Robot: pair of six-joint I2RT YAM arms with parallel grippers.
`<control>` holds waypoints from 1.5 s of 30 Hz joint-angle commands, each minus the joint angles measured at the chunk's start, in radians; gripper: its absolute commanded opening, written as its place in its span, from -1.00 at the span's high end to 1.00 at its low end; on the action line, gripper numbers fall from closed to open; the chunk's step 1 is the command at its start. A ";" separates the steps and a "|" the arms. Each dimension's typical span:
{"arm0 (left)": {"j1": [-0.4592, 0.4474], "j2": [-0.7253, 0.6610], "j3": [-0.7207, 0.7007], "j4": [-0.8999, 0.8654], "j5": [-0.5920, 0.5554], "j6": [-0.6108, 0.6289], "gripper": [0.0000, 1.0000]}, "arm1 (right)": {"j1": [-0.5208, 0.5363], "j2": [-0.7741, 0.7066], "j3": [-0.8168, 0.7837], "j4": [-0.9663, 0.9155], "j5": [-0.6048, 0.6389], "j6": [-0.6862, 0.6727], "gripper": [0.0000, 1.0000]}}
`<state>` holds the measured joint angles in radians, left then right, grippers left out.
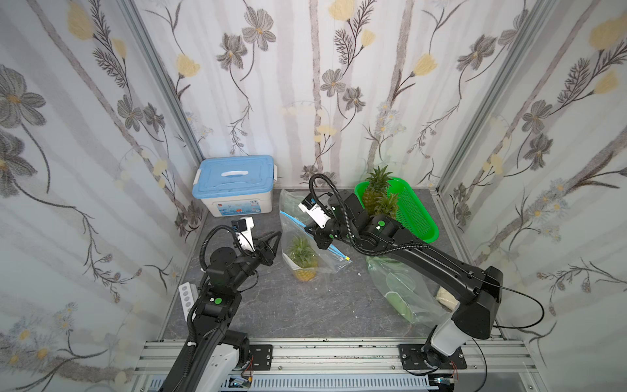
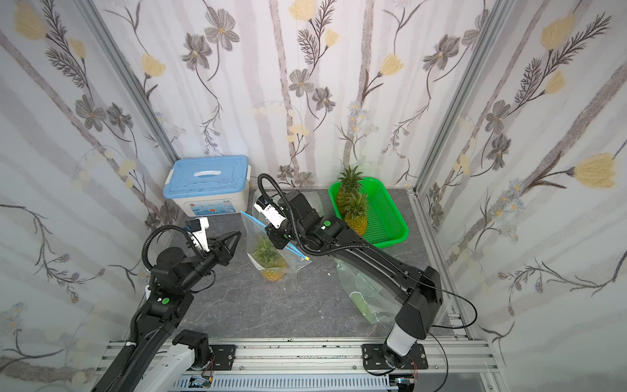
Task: Open the zip-top bag and take out the pineapple
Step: Open the zipper of the food storage bag at the center of the board.
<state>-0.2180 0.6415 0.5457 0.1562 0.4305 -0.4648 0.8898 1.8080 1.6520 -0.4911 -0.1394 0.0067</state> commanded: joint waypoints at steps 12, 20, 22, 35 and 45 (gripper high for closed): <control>-0.132 0.113 0.047 0.028 -0.032 -0.342 -0.12 | 0.053 0.014 0.005 0.053 0.029 -0.013 1.00; -0.152 0.103 0.095 -0.004 -0.085 -0.338 -0.07 | 0.096 0.031 0.006 0.047 0.106 -0.013 1.00; -0.153 0.103 0.094 -0.014 -0.092 -0.336 -0.03 | 0.100 0.031 0.006 0.046 0.119 -0.011 1.00; -0.173 0.124 0.065 -0.009 -0.107 -0.339 0.34 | 0.101 0.024 0.014 0.059 0.135 -0.002 1.00; -0.180 0.145 0.064 -0.005 -0.122 -0.326 0.84 | 0.109 0.014 0.014 0.060 0.136 -0.008 1.00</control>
<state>-0.3965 0.7834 0.6109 0.1242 0.3222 -0.7959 0.9955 1.8305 1.6581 -0.4805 -0.0189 0.0093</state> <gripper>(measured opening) 0.111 0.048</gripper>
